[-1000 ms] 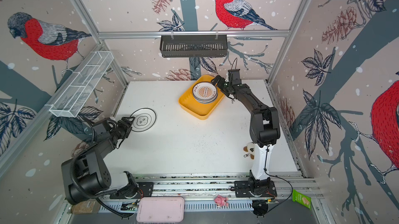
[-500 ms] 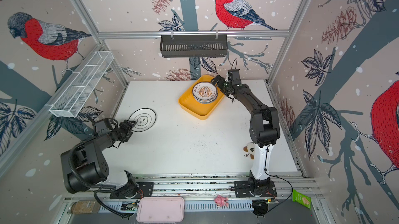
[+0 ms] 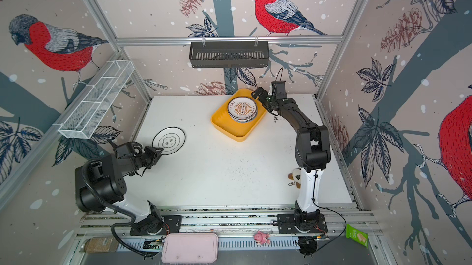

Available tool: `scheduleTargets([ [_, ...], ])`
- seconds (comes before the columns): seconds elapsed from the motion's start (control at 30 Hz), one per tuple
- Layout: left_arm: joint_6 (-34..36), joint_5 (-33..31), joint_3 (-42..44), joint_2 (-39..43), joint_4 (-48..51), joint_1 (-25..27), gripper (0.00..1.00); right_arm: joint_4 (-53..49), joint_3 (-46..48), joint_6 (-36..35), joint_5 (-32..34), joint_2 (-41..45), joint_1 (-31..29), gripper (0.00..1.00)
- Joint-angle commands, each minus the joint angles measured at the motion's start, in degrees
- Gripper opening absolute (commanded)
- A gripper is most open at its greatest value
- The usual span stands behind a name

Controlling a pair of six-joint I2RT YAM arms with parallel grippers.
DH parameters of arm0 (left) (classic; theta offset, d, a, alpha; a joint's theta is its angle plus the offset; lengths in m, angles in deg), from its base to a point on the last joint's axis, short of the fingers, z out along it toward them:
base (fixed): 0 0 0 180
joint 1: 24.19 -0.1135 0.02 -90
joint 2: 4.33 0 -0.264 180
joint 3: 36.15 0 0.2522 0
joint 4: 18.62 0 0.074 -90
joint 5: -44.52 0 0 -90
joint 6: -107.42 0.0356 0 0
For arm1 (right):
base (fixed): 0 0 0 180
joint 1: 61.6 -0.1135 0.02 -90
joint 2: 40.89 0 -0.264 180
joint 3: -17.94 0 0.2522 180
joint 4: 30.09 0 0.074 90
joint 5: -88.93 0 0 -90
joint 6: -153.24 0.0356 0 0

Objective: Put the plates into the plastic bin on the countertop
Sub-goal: 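Grasp the plain green-rimmed plate's rim with the left gripper and tilt it upright, then carry the plain plate to the bin and close the right gripper on it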

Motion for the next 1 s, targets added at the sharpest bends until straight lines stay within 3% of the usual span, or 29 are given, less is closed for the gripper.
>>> scheduleTargets([
  [0.0,-1.33,-1.62,1.38,-1.29,-0.77,-0.06,0.19,0.51,-0.69,-0.09,0.69,-0.08,0.14,1.00],
  [0.23,-5.92,1.05,3.22,-1.73,-8.00,-0.08,0.00,0.10,-2.99,0.02,0.33,-1.02,0.23,0.99],
  [0.6,-7.87,5.81,-0.05,6.61,-7.57,0.25,0.00,-0.05,-1.34,-0.46,-0.21,0.95,-1.21,0.99],
  [0.83,-7.13,9.50,-5.96,11.39,-1.92,3.22,0.00,3.94,4.24,-2.66,-2.90,5.89,-4.05,1.00],
  [0.97,-6.98,11.42,-9.02,13.38,1.92,6.12,0.00,3.86,7.25,-4.49,0.24,8.89,-7.15,1.00],
])
